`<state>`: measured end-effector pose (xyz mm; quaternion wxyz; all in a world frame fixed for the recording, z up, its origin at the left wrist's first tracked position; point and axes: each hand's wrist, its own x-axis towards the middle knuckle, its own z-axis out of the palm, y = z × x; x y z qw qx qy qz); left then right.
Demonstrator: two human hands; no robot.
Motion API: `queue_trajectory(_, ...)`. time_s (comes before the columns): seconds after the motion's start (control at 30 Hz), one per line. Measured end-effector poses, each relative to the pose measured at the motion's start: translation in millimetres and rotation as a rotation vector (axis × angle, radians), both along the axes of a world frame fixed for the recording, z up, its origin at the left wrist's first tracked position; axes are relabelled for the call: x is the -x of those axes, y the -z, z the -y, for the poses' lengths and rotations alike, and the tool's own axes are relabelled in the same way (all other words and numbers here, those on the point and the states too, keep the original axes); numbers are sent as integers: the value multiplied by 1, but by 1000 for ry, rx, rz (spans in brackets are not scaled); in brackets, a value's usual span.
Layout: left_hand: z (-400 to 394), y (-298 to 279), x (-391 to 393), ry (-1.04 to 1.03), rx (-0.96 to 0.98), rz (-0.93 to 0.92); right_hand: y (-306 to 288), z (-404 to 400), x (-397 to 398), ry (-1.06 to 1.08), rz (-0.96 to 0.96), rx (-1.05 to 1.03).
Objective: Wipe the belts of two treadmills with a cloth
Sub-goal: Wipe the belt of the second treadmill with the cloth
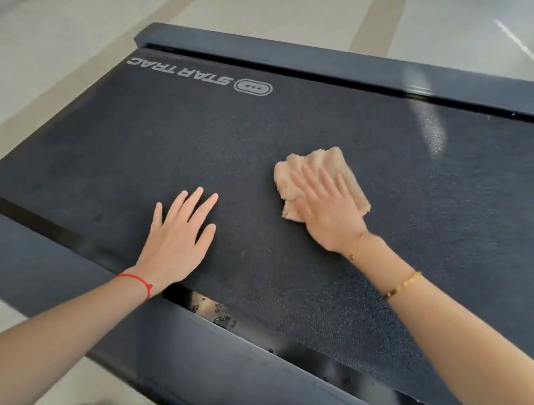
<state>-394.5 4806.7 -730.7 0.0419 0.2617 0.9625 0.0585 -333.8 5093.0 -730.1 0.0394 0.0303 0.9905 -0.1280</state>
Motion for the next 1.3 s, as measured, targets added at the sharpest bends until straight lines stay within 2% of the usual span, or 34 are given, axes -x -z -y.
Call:
queue_trajectory(0.13,25,5,31,-94,-26,-5,5,68,-12,-276,-2,-15)
queue_trajectory(0.27,55,9,57,-104,-42,-23,5,79,22,-312,-19,-10)
queue_trajectory(0.53,87,12,113,6,-74,-23,-2,41,191,54,2,-77)
queue_trajectory(0.67,100,13,135,45,-88,-19,1,44,237,313,52,-12)
queue_trajectory(0.73,106,13,142,53,-102,-18,0,61,244,296,56,-14)
queue_trajectory(0.9,110,20,144,65,-131,-49,0,135,207,-38,-7,-63)
queue_trajectory(1.03,109,24,144,63,-126,-69,6,176,121,-135,-44,-13)
queue_trajectory(1.13,109,25,144,66,-139,-56,4,162,68,-13,-51,-4)
queue_trajectory(1.3,110,22,143,85,-153,-29,1,135,31,372,10,-17)
